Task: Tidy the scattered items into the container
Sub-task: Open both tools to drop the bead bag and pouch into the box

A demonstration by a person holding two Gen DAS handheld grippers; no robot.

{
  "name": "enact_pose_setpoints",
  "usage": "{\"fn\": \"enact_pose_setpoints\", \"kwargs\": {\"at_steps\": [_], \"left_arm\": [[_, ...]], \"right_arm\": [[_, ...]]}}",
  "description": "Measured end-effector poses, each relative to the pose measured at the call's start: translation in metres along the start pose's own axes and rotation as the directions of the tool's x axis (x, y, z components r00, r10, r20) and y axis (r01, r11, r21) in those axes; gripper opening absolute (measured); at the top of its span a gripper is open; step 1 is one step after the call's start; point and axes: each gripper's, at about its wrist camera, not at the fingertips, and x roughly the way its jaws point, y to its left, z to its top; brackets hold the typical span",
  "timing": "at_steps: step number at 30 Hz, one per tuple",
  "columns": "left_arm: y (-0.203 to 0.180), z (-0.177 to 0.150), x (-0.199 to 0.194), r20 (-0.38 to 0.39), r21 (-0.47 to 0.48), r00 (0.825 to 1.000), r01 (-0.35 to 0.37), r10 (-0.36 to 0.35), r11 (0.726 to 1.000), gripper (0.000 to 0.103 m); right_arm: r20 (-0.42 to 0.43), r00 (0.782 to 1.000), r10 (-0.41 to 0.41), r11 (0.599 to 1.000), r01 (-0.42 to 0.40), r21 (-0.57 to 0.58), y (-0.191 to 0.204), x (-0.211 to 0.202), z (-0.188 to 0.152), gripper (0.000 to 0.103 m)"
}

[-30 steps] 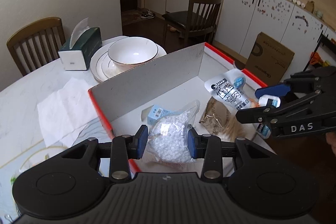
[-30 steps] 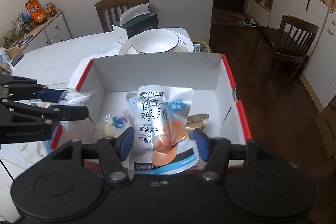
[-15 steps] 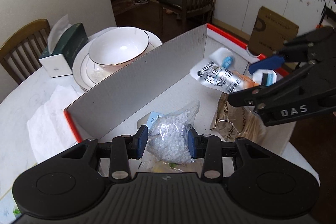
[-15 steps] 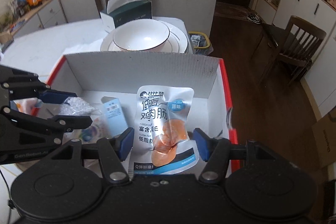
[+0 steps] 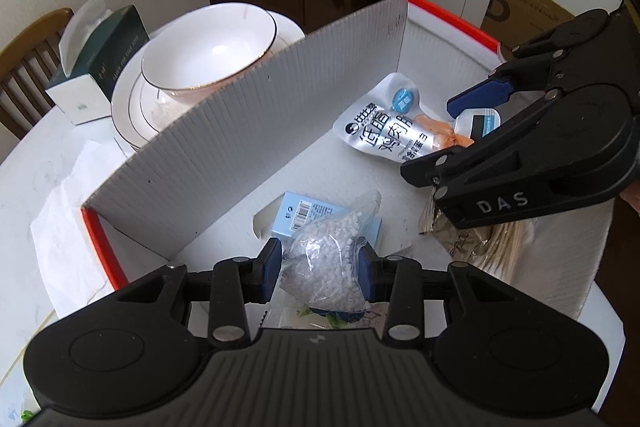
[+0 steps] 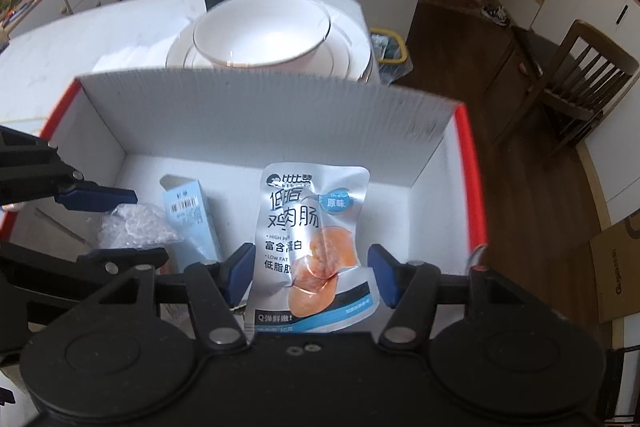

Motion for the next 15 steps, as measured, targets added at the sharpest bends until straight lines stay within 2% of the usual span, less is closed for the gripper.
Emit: {"fn": "enact_pose_setpoints", "kwargs": {"at_steps": [15], "left_arm": [[0.001,0.0,0.014,-0.022,-0.008,1.0,-0.007,0.006,1.0,0.039]], "right_arm": [[-0.041,0.999,0.02,1.0,-0.02,-0.003,0.001,0.017,-0.006,0.064]]}}
